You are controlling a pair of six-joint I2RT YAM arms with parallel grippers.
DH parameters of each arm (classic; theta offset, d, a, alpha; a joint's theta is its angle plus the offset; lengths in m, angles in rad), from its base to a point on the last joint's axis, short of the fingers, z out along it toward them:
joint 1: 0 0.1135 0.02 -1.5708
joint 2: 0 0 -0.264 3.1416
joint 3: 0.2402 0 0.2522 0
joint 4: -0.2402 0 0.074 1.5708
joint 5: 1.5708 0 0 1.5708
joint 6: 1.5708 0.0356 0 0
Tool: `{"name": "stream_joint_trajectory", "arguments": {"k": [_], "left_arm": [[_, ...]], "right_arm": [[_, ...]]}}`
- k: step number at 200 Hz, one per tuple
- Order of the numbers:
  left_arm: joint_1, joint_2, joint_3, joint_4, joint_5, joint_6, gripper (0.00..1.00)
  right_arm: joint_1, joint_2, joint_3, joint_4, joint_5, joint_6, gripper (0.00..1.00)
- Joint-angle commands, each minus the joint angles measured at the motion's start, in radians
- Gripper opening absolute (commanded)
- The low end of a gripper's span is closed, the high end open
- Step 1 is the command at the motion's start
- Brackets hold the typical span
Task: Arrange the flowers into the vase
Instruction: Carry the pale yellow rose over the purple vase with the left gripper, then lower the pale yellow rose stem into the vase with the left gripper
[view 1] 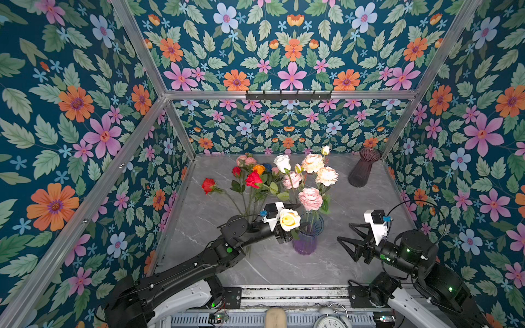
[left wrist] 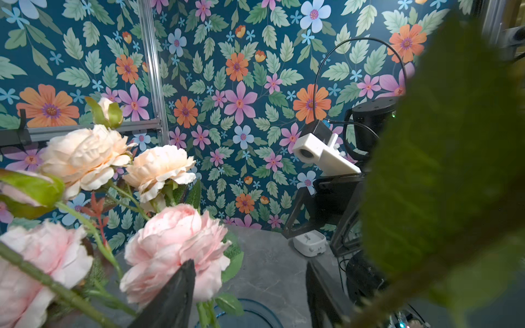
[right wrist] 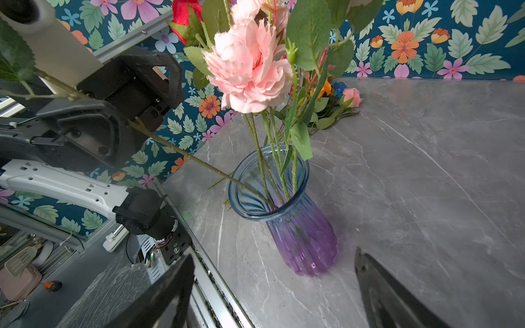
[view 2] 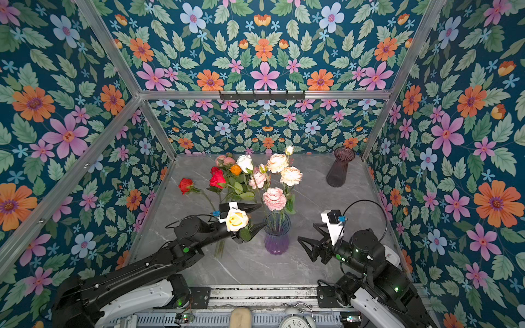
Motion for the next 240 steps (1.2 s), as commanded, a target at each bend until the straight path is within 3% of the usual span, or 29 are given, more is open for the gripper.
{"name": "stream_joint_trajectory", "arguments": {"k": [1, 38, 55, 80, 139, 174, 214, 240], "left_arm": [[0.0, -0.03, 0.042, -0.322, -0.012, 0.027, 0.67], [0.0, 0.018, 0.123, -0.445, 0.015, 0.018, 0.74], [0.0, 0.05, 0.168, -0.466, -0.027, -0.004, 0.74], [0.0, 0.137, 0.332, -0.654, -0.1, -0.002, 0.72], [0.0, 0.216, 0.62, -1.043, -0.134, 0.088, 0.73], [0.001, 0.226, 0.697, -1.166, -0.04, 0.103, 0.84], [0.001, 0.183, 0.705, -1.046, 0.114, 0.035, 0.92], [0.001, 0.224, 0.793, -1.119, 0.13, 0.052, 0.93]], "right_arm": [[0.001, 0.011, -0.003, 0.047, -0.008, 0.006, 0.9], [0.001, 0.033, -0.009, 0.084, -0.023, 0.021, 0.9], [0.001, 0.034, -0.008, 0.085, -0.025, 0.029, 0.9], [0.0, 0.02, -0.002, 0.061, -0.017, 0.031, 0.89], [0.001, 0.004, 0.009, 0.033, -0.007, 0.025, 0.89], [0.001, 0.015, 0.0, 0.053, -0.012, 0.025, 0.89], [0.001, 0.036, -0.01, 0.089, -0.026, 0.033, 0.89], [0.0, 0.036, -0.007, 0.089, -0.029, 0.037, 0.89]]}}
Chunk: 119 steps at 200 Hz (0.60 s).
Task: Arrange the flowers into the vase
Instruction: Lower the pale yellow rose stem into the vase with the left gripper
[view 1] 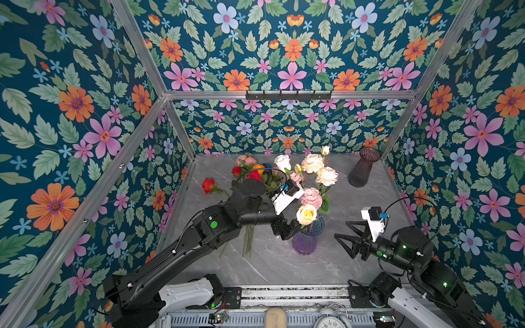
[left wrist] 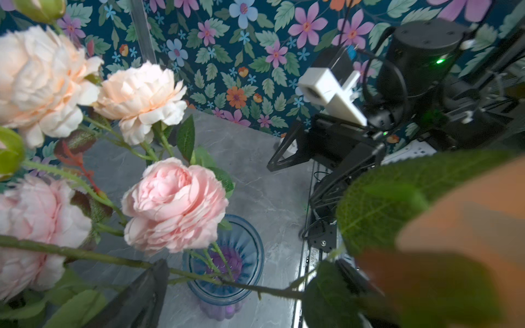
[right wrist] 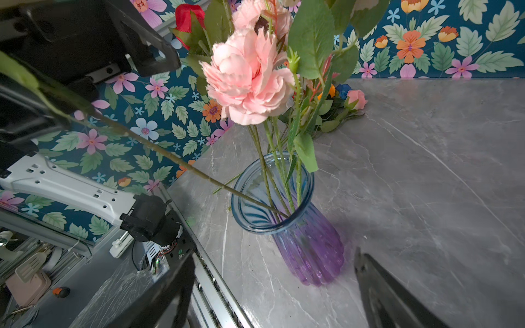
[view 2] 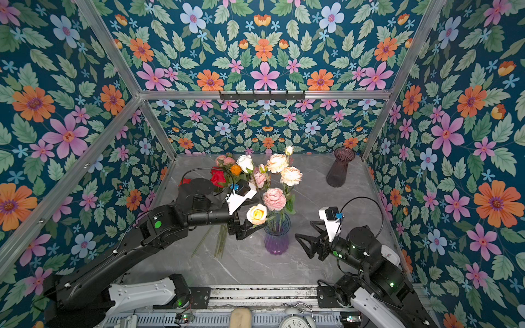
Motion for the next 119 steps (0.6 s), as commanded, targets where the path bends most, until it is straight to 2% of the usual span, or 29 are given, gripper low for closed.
{"name": "stream_joint_trajectory", "arguments": {"k": [1, 31, 56, 91, 106, 119], "left_arm": [[0.0, 0.032, 0.07, -0.038, 0.057, 0.008, 0.93], [0.0, 0.075, 0.193, -0.227, -0.057, 0.077, 0.92], [0.001, 0.081, 0.24, -0.337, -0.214, 0.09, 0.91], [0.027, 0.023, 0.146, -0.353, -0.45, 0.006, 0.95], [0.075, -0.014, 0.091, -0.318, -0.534, -0.063, 0.99], [0.152, -0.034, 0.051, -0.31, -0.583, -0.126, 0.97]], "right_arm": [[0.0, 0.001, 0.001, 0.037, -0.013, 0.009, 0.89], [0.0, -0.013, 0.007, 0.01, -0.006, 0.004, 0.89], [0.001, -0.024, 0.011, -0.006, 0.001, -0.001, 0.89], [0.0, -0.014, 0.009, 0.009, 0.0, -0.005, 0.89], [0.001, -0.004, 0.008, 0.021, -0.005, -0.005, 0.89], [0.001, 0.006, 0.008, 0.032, -0.011, -0.006, 0.89]]}}
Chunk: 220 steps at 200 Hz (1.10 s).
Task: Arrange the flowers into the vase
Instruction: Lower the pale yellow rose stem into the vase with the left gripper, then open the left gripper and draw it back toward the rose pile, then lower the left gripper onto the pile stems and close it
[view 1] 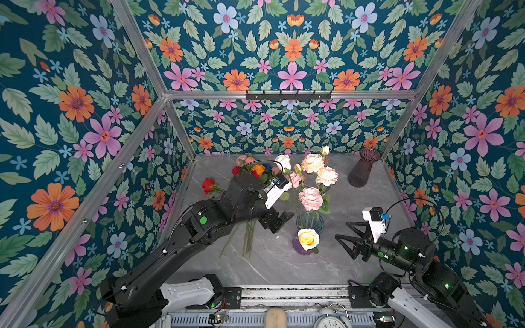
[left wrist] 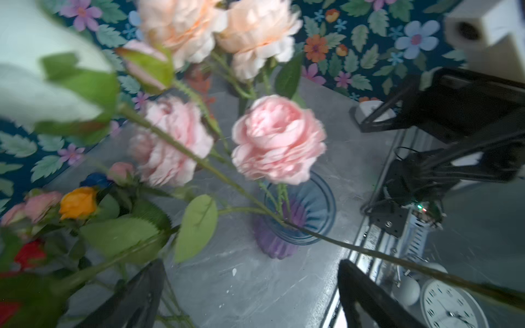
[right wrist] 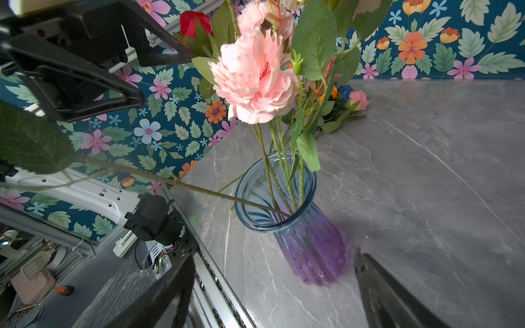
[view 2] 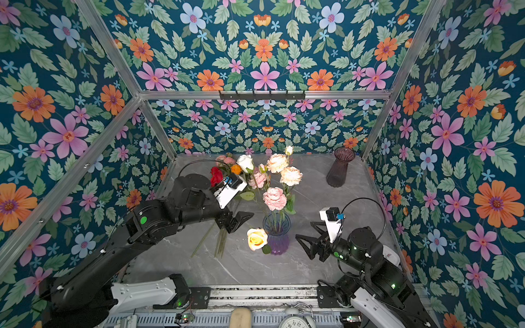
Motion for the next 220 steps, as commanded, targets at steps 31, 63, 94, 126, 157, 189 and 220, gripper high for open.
{"name": "stream_joint_trajectory", "arguments": {"k": [31, 63, 94, 126, 157, 189, 220], "left_arm": [[0.276, -0.106, -0.156, 0.086, -0.168, -0.228, 0.87], [0.396, -0.337, -0.327, 0.316, -0.357, -0.289, 0.88], [0.408, -0.424, -0.422, 0.432, -0.589, -0.348, 0.87], [0.461, -0.267, -0.407, 0.366, -0.567, -0.446, 0.94], [0.757, -0.145, -0.452, 0.407, -0.129, -0.546, 0.92], [0.935, 0.067, -0.546, 0.54, 0.266, -0.542, 0.76], [0.913, 0.309, -0.573, 0.64, 0.508, -0.498, 0.39]], "right_arm": [[0.001, 0.025, 0.006, 0.049, -0.015, -0.013, 0.89], [0.001, 0.008, 0.008, 0.024, -0.004, -0.024, 0.89], [0.001, 0.007, 0.012, 0.008, 0.003, -0.038, 0.89], [0.001, 0.013, 0.02, 0.004, 0.008, -0.052, 0.89], [0.001, 0.005, 0.017, -0.013, 0.009, -0.058, 0.89], [0.0, -0.011, 0.011, -0.021, 0.018, -0.061, 0.9], [0.0, -0.009, 0.011, -0.021, 0.021, -0.069, 0.9]]}}
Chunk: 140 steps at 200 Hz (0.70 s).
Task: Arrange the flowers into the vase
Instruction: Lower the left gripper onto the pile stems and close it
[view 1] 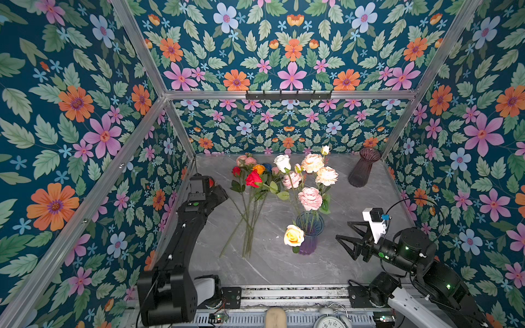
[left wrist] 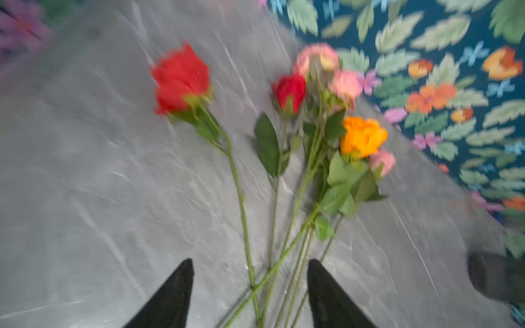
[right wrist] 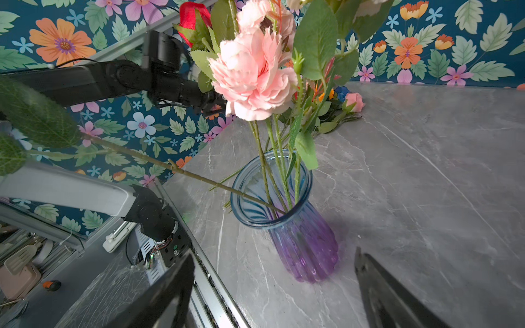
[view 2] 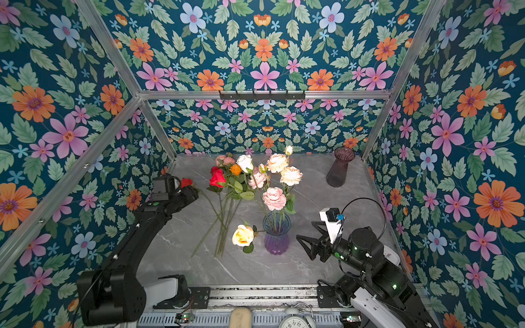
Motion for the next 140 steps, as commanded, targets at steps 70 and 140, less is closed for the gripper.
{"name": "stream_joint_trajectory", "arguments": {"k": [70, 140], "left_arm": [[-0.335, 0.38, 0.102, 0.098, -0.204, 0.162, 0.46], [-0.354, 0.442, 0.176, 0.045, -0.411, 0.23, 0.35]], "right_arm": [[0.001, -0.004, -0.008, 0.002, 0.012, -0.024, 0.9], [0.001, -0.01, 0.005, -0.011, 0.02, -0.03, 0.9]]}}
